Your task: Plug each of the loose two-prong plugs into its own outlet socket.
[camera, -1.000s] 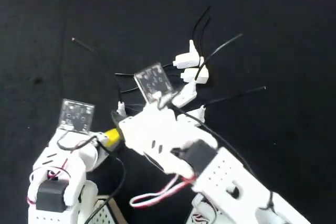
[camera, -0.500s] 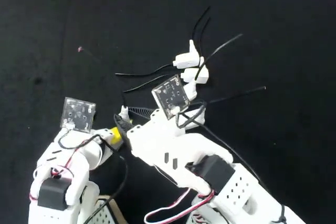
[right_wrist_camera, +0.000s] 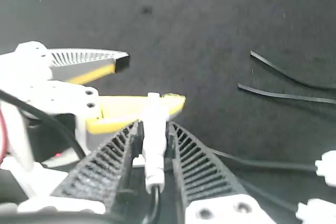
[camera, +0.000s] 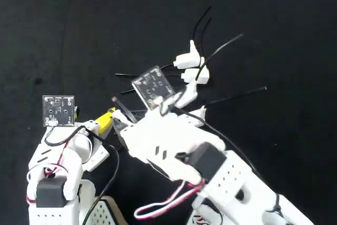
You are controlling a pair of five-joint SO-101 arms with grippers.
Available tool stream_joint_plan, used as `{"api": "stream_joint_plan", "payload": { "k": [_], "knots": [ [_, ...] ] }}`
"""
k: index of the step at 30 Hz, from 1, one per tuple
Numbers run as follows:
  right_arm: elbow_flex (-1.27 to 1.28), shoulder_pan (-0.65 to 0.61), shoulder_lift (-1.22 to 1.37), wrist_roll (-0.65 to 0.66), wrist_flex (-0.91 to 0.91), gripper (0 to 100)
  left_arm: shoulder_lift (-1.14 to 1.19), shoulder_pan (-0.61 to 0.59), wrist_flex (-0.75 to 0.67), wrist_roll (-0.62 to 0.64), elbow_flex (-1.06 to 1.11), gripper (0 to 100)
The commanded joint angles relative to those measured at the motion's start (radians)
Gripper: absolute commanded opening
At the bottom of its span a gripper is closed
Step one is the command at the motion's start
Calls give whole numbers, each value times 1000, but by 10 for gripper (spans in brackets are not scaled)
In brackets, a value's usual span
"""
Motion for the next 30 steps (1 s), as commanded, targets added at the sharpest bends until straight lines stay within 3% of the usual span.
{"api": "stream_joint_plan", "payload": {
  "k": [1, 9, 12, 16, 20, 23, 30],
  "knots": [
    [-64, -25, 85, 18, 58, 11, -14, -45, 21, -71, -65, 339],
    [-239, 72, 263, 109, 229, 11, -14, -248, 253, -471, -25, 339],
    [-294, 71, 337, 149, 284, 11, -14, -387, 267, -644, 28, 339],
    [-389, 137, 406, 204, 382, 11, -14, -526, 227, -755, 107, 339],
    [-584, 391, 421, 322, 554, 11, -11, -524, 236, -769, 142, 339],
    [-714, 554, 424, 402, 658, 11, -9, -455, 307, -773, 116, 339],
    [-780, 680, 456, 473, 706, 11, 8, -262, 336, -686, 4, 339]
  ]
}}
